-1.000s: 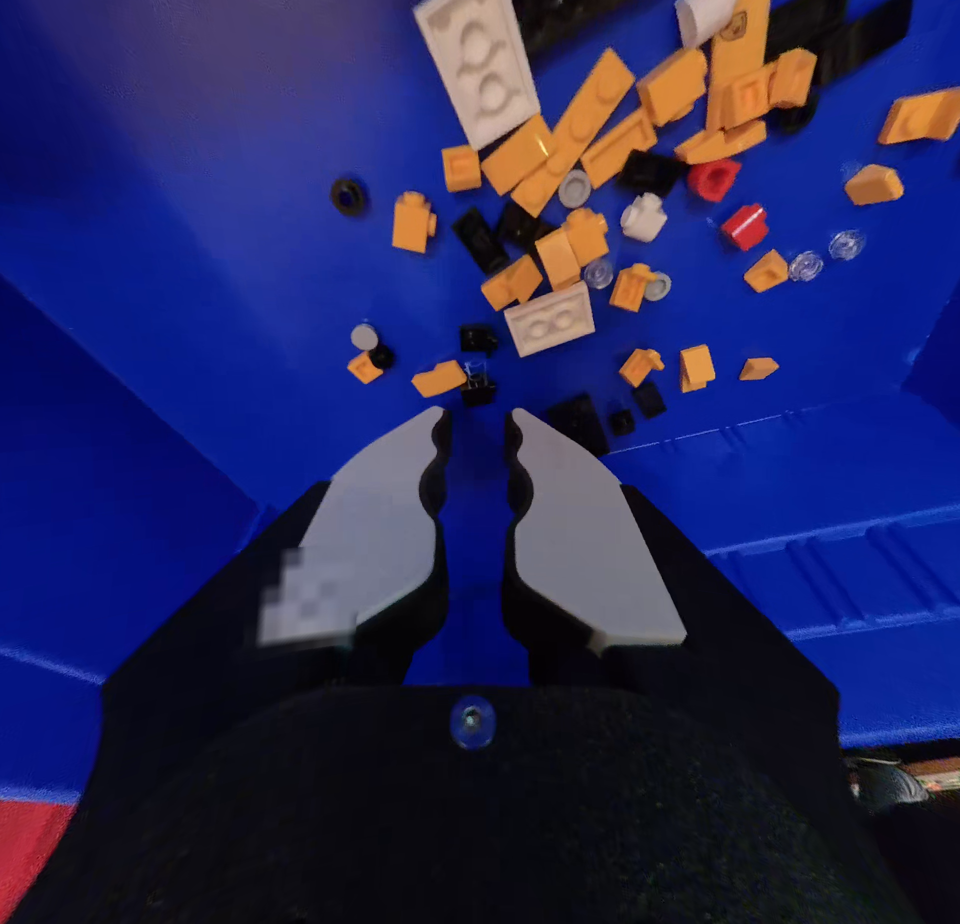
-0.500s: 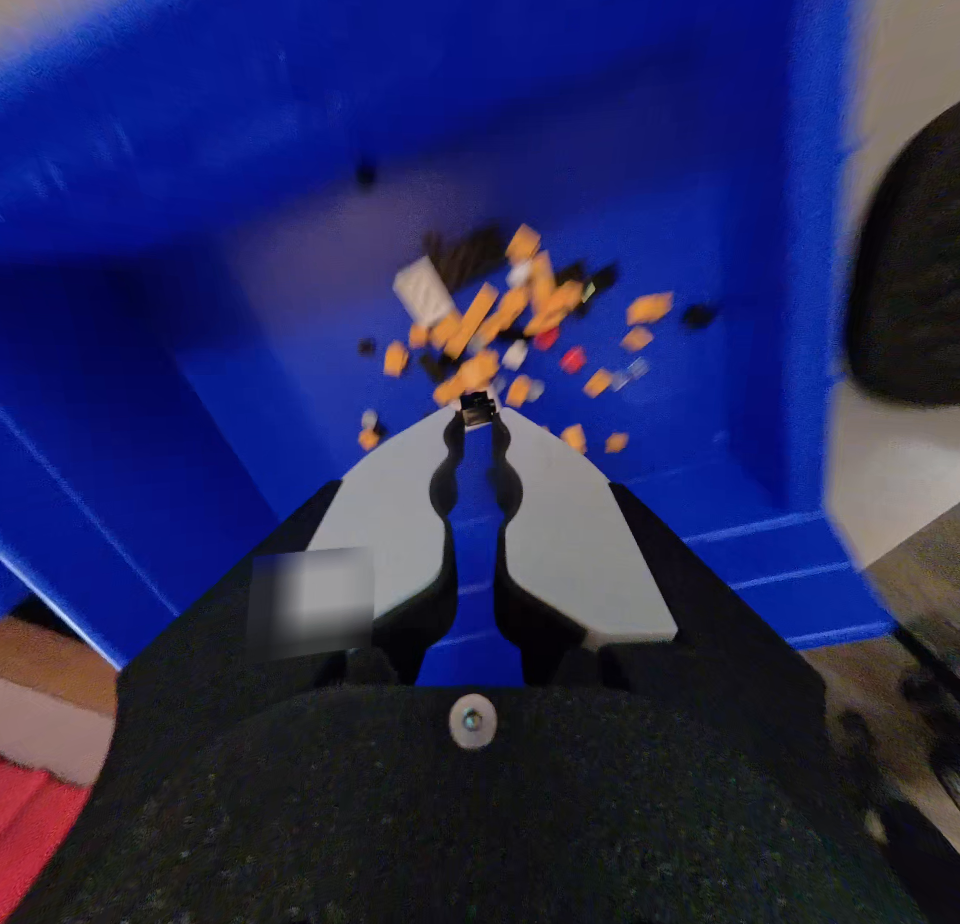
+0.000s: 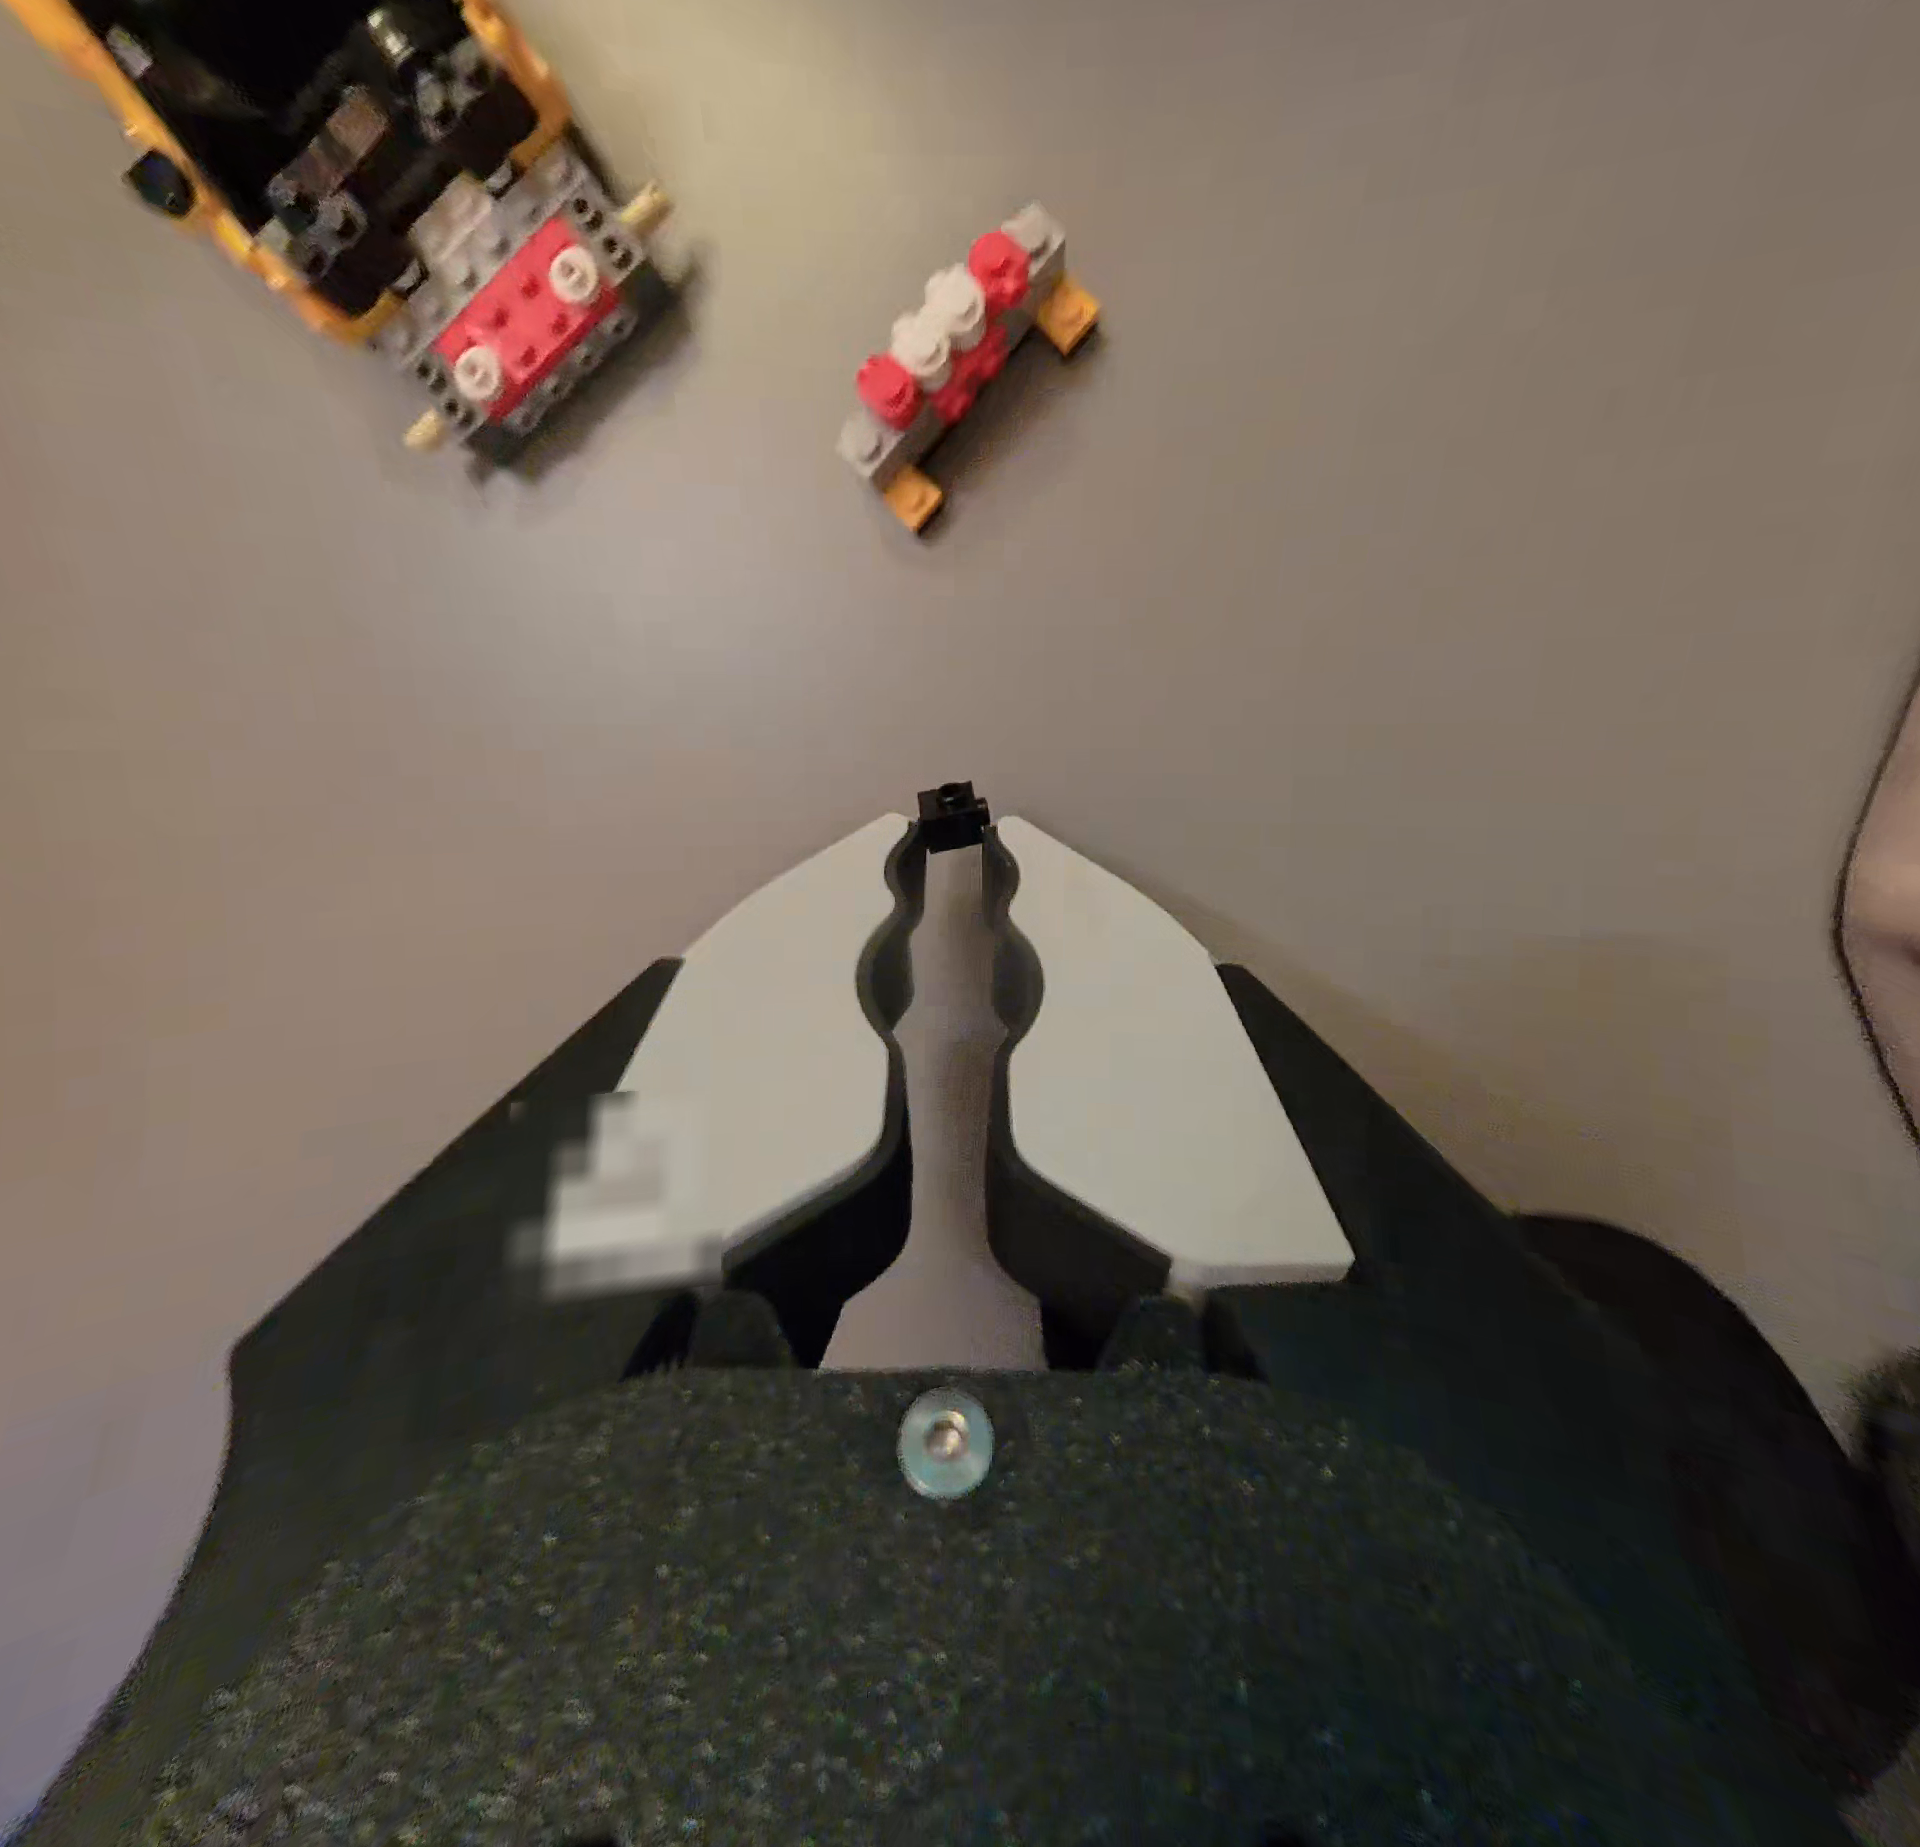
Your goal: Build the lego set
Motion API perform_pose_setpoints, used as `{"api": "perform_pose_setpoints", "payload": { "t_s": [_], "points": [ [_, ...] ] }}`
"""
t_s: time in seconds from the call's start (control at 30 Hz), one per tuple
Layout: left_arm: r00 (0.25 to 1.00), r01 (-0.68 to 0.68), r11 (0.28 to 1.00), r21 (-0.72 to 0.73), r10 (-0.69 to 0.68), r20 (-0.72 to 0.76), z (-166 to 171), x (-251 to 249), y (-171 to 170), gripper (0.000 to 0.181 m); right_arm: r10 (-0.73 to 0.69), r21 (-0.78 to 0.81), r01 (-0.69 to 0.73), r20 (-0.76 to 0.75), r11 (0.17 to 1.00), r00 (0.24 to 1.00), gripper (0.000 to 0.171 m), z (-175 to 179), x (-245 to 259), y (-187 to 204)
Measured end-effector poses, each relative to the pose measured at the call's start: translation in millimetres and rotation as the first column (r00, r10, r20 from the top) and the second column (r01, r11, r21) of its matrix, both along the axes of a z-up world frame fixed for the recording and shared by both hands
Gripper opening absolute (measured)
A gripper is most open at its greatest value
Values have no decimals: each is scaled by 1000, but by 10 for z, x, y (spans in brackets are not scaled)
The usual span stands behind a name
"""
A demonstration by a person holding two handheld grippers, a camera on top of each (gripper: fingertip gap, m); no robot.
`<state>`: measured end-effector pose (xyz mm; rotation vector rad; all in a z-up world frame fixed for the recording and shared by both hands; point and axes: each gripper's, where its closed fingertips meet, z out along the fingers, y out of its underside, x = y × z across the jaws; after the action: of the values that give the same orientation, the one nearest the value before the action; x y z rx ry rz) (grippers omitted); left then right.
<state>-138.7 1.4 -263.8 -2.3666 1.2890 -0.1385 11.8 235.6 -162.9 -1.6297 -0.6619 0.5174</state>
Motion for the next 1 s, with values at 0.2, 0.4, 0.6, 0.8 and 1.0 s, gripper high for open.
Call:
{"api": "perform_pose_setpoints", "payload": {
  "t_s": [0.2, 0.4, 0.6, 0.8, 1.0],
  "points": [
    [1000, 18, 1000, 6, -18, 18, -100, 37, 7, 13, -3, -15, 3, 7, 1000, 1000, 5, -50, 0, 23],
    [997, 21, 999, 28, -23, 78, -91, 41, -13, 27, -2, -27, 3, 29, 1000, 1000, 5, -114, -27, 30],
    [984, -24, 998, 53, 15, 178, 35, 10, -20, 38, -6, -24, 7, 33, 1000, 999, 5, -111, -28, 28],
    [946, -245, 950, 194, 190, 261, 435, -379, -56, 30, -7, -20, 8, 25, 1000, 1000, 5, -87, -14, 29],
    [886, -461, 861, 216, 431, 172, 448, -1113, -521, 25, 0, -26, 0, 20, 1000, 1000, 5, -96, -24, 24]
  ]
}}
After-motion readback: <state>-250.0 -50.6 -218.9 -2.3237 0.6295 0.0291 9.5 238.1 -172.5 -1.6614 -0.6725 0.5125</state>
